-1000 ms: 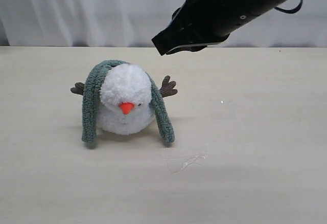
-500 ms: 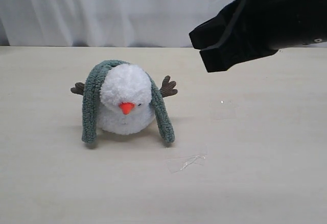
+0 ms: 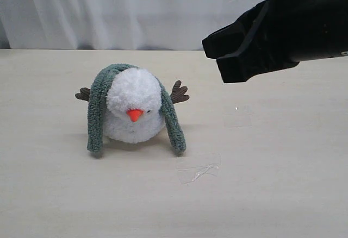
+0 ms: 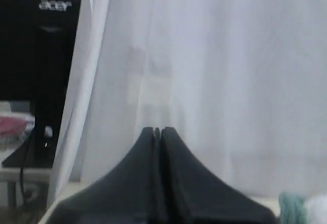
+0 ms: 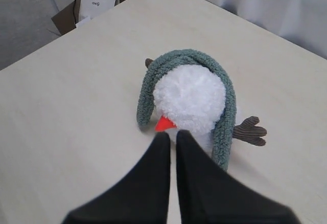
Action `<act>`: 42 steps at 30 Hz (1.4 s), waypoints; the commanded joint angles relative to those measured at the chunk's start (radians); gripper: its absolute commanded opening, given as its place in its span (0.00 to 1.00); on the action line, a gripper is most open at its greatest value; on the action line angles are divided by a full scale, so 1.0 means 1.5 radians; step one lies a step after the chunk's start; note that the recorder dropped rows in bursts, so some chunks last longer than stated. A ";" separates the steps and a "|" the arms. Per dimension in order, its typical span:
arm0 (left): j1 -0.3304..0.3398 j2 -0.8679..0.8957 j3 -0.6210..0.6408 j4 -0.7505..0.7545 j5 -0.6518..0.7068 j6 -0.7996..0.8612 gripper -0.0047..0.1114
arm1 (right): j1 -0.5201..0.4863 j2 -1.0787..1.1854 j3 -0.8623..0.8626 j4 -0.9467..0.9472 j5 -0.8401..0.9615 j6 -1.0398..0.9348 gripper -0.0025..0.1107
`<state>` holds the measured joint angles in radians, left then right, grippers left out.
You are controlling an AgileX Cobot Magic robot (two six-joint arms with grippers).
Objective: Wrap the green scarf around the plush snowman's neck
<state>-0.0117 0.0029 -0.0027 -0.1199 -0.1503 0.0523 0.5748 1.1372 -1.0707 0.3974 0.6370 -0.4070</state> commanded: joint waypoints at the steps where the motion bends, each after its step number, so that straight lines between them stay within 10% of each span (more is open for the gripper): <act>1: 0.000 -0.002 0.002 -0.037 -0.131 -0.129 0.04 | -0.001 -0.005 0.002 0.006 0.000 -0.005 0.06; 16: 0.000 0.241 -0.143 0.472 -0.147 -0.634 0.04 | -0.001 0.013 0.002 0.009 0.013 -0.005 0.06; 25: 0.000 0.646 -0.183 0.619 -0.536 -0.452 0.04 | -0.001 0.055 0.002 0.042 -0.004 -0.037 0.06; 42: -0.009 1.160 -0.352 0.613 -0.714 -0.227 0.04 | -0.001 0.191 0.000 0.111 -0.097 -0.137 0.06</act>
<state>-0.0135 1.6799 -0.4915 0.8043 -1.1732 -0.3426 0.5748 1.3845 -1.0707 0.5598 0.5560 -0.5987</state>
